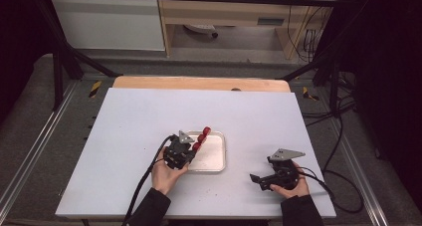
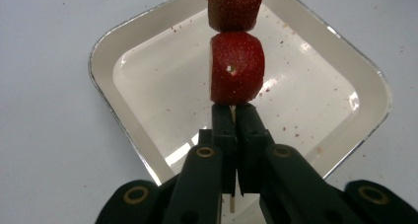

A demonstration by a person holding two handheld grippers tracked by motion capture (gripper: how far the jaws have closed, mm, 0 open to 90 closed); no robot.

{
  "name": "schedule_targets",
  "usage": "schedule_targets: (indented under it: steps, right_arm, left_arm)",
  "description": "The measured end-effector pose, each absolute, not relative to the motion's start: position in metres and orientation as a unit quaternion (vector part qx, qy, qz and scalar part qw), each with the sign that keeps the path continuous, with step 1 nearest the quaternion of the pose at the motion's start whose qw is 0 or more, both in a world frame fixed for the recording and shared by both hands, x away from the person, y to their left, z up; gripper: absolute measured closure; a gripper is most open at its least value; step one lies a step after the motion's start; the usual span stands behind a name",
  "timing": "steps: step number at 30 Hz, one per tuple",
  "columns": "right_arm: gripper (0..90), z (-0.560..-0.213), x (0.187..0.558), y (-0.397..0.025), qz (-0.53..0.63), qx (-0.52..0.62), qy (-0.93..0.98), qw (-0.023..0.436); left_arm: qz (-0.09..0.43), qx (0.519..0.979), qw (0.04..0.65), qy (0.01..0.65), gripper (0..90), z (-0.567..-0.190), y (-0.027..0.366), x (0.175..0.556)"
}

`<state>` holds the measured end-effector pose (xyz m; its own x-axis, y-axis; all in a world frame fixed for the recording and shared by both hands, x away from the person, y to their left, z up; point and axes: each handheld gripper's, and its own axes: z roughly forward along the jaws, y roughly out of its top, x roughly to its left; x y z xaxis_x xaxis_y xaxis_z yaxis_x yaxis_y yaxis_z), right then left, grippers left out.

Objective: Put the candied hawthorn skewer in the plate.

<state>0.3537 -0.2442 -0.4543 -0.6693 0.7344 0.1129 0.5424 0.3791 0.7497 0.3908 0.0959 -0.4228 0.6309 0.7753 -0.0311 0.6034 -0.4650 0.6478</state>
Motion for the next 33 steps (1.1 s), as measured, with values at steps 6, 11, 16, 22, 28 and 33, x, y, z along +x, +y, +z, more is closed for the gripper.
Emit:
schedule_targets:
  steps: [6, 11, 16, 22, 28, 33]
  right_arm:
    - [1.4, -0.4545, 0.3541, -0.2442, 0.398, 0.39, 0.822, 0.12]
    - [1.5, -0.455, 0.3542, -0.2439, 0.398, 0.389, 0.822, 0.12]
    - [1.5, -0.4551, 0.3541, -0.2435, 0.396, 0.392, 0.822, 0.119]
    - [1.5, -0.4554, 0.3541, -0.2434, 0.395, 0.392, 0.822, 0.119]
    - [1.5, -0.4555, 0.3539, -0.2432, 0.393, 0.393, 0.822, 0.12]
    - [1.4, -0.4553, 0.3539, -0.2436, 0.395, 0.391, 0.822, 0.12]
  left_arm:
    - [0.135, 0.851, 0.294, 0.414, 88.2, -0.4263, 0.0921, 0.3916]
    - [0.129, 0.855, 0.273, 0.423, 88.1, -0.4284, 0.0904, 0.3923]
    - [0.125, 0.857, 0.261, 0.426, 88.1, -0.4302, 0.0893, 0.3932]
    - [0.13, 0.858, 0.261, 0.424, 87.7, -0.4305, 0.0877, 0.3931]
    - [0.132, 0.859, 0.261, 0.42, 87.6, -0.4307, 0.0873, 0.3926]
    - [0.138, 0.86, 0.267, 0.413, 79.7, -0.4267, 0.091, 0.3915]
